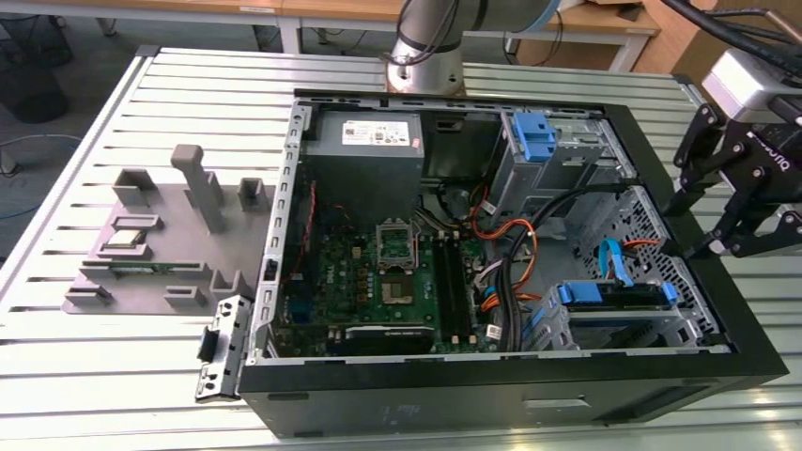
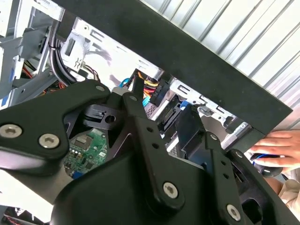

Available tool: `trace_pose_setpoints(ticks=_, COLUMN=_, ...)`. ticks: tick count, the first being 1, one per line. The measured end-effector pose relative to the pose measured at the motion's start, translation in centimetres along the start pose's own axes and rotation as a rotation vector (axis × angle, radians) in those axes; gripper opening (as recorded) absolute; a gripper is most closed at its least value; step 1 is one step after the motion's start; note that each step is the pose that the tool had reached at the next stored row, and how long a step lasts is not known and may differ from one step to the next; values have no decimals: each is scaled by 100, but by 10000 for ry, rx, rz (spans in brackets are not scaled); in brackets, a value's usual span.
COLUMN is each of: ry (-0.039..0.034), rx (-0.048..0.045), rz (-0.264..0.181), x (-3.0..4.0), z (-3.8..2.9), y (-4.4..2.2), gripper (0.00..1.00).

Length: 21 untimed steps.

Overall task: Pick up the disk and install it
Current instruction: 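Insert the second disk wire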

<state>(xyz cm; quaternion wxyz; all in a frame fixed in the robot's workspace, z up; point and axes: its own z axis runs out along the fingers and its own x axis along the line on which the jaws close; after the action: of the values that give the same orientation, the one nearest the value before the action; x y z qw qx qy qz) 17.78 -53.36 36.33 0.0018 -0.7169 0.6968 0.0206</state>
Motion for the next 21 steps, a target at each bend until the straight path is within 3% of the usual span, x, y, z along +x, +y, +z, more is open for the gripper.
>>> trace_pose_setpoints(ticks=4, ry=8, rx=1, rz=0, x=2, z=69, y=-2, gripper=55)
trace_pose_setpoints(ticks=6, ry=181, rx=-12, rz=3, x=3, z=130, y=1, gripper=55)
trace_pose_setpoints(ticks=11, ry=343, rx=-36, rz=11, x=6, z=169, y=2, gripper=55)
trace_pose_setpoints(ticks=16, ry=400, rx=-52, rz=12, x=11, z=184, y=1, gripper=55)
trace_pose_setpoints(ticks=21, ry=402, rx=-52, rz=12, x=12, z=185, y=1, gripper=55)
